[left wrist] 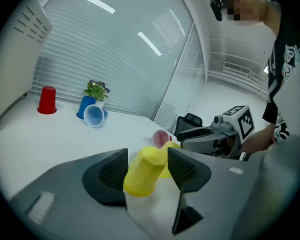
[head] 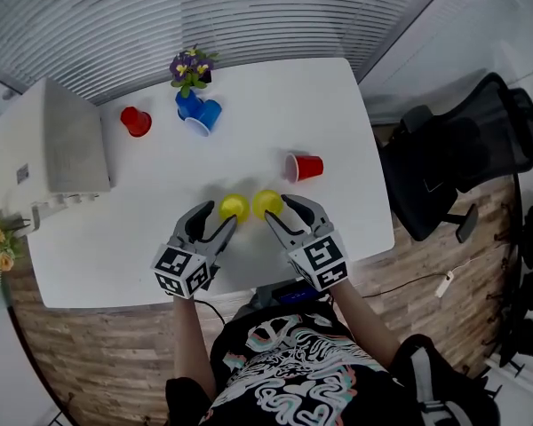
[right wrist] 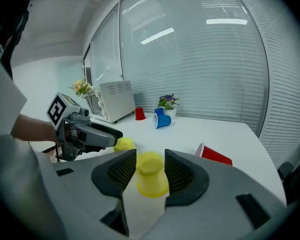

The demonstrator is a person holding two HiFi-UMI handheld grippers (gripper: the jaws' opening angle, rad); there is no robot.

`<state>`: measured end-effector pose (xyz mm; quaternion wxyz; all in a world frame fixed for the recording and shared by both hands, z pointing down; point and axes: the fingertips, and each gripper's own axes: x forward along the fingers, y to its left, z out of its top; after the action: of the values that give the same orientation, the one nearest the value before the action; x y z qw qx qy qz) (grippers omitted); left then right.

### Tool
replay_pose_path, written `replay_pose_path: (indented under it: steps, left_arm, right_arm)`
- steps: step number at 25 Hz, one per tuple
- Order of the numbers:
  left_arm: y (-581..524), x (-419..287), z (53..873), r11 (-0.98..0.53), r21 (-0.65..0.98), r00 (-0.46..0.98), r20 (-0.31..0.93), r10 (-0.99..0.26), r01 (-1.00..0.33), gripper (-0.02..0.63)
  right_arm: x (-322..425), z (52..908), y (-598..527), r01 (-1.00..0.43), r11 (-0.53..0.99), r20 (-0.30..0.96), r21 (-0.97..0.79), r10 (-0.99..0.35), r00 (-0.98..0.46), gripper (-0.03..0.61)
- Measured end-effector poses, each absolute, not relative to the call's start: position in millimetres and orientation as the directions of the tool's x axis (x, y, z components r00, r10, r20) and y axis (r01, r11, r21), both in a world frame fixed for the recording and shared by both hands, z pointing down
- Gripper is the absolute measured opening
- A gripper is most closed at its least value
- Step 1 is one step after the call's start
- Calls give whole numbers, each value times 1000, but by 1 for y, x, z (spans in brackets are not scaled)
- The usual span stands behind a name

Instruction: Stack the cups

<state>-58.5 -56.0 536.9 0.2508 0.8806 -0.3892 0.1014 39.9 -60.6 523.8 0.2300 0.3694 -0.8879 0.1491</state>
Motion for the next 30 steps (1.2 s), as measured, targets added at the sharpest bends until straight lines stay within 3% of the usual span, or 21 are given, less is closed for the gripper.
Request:
replay_pose_path:
  steps: [10, 17, 22, 30]
  left_arm:
    - [-48, -37, 543, -610, 378, 717, 383, -582, -697, 233]
    - [-49, -54, 523, -587, 409, 711, 310, -631, -699, 261]
    - [-77, -88, 506, -530, 406, 652, 272, -707, -744, 261]
    - [-173, -139, 499, -382, 247, 447, 316, -837, -890, 255]
  right_arm:
    - [36, 534, -60, -708, 696, 530, -115, -560, -637, 181]
    - [40, 523, -57, -714, 690, 501, -118, -579, -643, 181]
    - [47, 516, -59, -730, 668, 484, -144, -596, -641, 178]
    - [57, 515, -78, -748, 648, 484, -142, -614, -624, 176]
